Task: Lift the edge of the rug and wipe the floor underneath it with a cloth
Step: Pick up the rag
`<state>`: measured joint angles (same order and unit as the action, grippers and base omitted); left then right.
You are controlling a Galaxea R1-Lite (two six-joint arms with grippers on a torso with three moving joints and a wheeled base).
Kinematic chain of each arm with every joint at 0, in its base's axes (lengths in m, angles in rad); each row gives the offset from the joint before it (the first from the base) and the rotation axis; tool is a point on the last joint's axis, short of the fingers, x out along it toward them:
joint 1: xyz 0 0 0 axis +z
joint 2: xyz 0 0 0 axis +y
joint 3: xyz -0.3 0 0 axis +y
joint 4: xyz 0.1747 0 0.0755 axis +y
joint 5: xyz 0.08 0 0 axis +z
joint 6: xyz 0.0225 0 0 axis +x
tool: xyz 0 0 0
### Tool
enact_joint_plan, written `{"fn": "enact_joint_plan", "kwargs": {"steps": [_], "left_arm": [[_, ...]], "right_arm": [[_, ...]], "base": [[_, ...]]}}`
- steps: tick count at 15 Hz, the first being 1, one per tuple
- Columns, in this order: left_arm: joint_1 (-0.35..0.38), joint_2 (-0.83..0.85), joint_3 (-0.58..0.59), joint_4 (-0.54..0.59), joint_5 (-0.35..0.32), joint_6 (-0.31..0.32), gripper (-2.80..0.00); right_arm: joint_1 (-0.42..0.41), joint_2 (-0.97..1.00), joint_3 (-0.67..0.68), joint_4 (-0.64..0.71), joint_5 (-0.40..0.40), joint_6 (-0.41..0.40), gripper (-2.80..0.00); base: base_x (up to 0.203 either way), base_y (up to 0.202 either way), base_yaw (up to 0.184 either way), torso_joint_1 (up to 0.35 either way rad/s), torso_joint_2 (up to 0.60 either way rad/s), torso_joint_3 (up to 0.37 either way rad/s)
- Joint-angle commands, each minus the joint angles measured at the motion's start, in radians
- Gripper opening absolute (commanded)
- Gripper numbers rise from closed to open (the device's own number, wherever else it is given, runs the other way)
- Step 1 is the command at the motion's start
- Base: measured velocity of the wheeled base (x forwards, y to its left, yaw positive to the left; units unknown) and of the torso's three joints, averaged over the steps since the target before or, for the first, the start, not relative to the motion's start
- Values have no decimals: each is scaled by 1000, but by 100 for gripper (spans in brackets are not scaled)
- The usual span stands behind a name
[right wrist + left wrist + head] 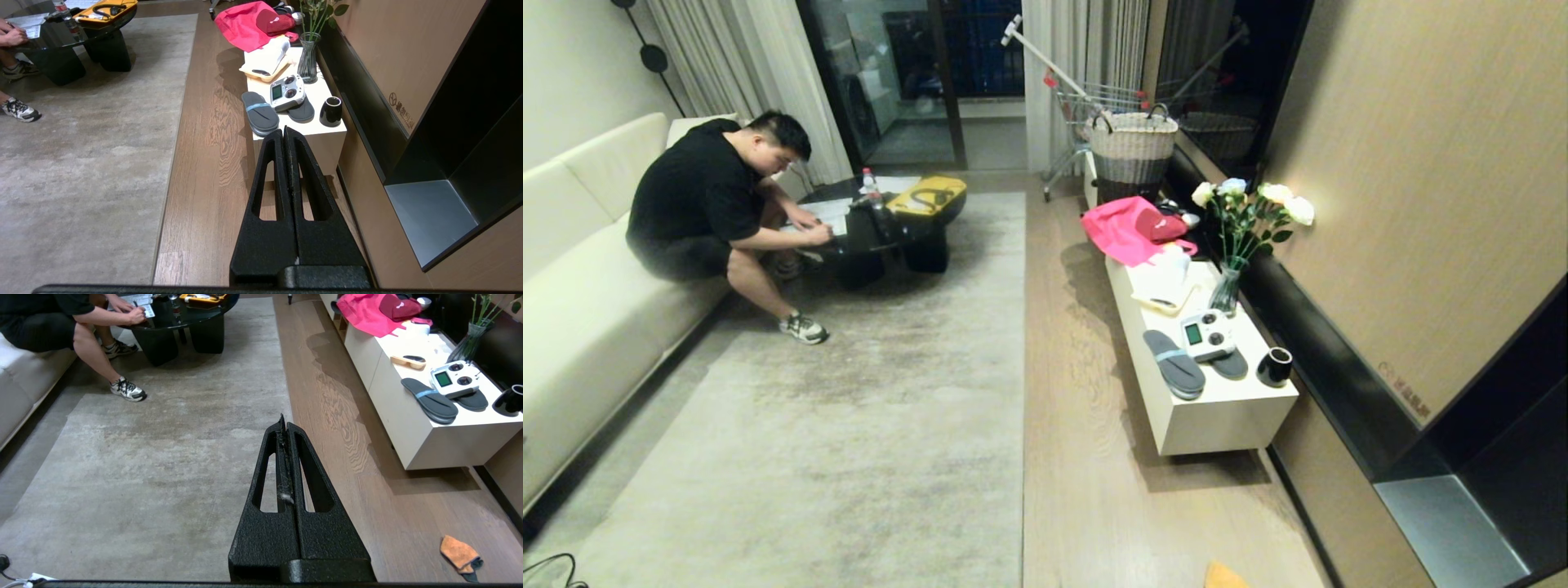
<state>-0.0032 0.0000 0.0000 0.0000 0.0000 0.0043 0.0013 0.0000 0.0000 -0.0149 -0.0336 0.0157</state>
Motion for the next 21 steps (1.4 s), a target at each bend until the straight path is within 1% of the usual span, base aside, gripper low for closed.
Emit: {"fn": "enact_joint_plan", "kwargs": {"steps": [1, 21], "left_arm": [[0, 1, 0, 0, -1, 0, -280], [0, 0, 0, 0, -2, 0, -280]], "right_arm": [[0, 2, 0, -2, 1, 3, -280], [0, 0, 0, -2, 1, 3, -280]], "base": [[0, 0, 0, 0, 0, 0], [0, 0, 0, 0, 0, 0]]}}
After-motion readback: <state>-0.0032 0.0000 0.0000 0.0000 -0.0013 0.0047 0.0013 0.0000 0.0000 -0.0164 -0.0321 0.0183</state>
